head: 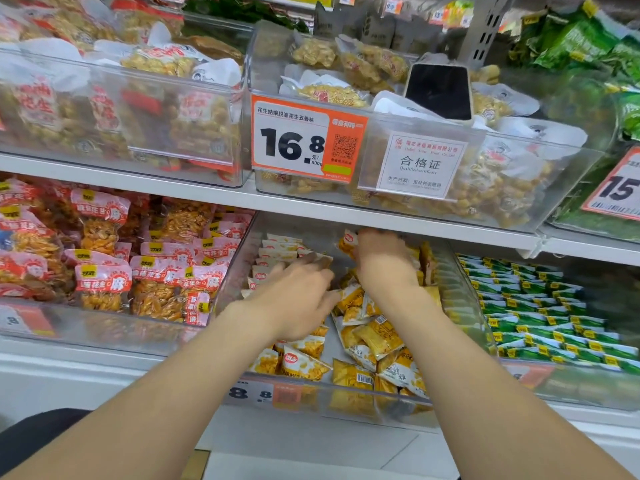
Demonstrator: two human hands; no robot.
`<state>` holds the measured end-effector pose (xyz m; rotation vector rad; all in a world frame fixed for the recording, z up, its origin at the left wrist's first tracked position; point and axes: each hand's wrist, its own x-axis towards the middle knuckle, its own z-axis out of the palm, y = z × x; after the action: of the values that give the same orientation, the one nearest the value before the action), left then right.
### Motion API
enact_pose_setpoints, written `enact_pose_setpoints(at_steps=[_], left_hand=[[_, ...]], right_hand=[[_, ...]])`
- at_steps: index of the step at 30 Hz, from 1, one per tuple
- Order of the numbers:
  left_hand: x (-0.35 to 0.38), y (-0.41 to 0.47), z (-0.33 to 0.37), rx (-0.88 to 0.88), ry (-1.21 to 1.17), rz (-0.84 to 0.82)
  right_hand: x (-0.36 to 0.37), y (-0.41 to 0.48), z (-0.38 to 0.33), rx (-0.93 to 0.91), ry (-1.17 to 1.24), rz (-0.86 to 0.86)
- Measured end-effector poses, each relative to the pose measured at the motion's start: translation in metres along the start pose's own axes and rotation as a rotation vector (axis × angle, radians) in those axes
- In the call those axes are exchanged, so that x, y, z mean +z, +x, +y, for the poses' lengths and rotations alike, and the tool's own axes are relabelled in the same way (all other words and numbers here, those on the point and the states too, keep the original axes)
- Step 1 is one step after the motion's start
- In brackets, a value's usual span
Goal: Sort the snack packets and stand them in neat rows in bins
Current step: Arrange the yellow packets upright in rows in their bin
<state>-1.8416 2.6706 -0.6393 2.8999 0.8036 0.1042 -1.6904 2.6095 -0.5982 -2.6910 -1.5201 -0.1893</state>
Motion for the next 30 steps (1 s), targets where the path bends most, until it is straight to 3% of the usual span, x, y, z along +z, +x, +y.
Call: enact_pose_setpoints(at_steps=[6, 11, 16, 23, 30], left_hand=[[0.004, 0.011, -0.011, -0.029, -0.016, -0.149], [0.013, 0.019, -0.015, -0.049, -0.005, -0.153], [0.013, 0.026, -0.017, -0.063, 0.009, -0.135], [0.008, 0.031, -0.016, -0.119, 0.032, -0.248], [0.011, 0.027, -0.016, -0.098, 0.000, -0.228]], right_hand=[[0.015, 0.020, -0.012, -0.083, -0.081, -0.093], [0.027, 0.039, -0.005, -0.098, -0.030, -0.160], [0.038, 0.048, 0.002, -0.121, -0.062, -0.101], [0.036, 0.055, 0.011, -0.101, -0.046, -0.209], [0.037, 0.043, 0.002, 0.043, -0.062, 0.047]])
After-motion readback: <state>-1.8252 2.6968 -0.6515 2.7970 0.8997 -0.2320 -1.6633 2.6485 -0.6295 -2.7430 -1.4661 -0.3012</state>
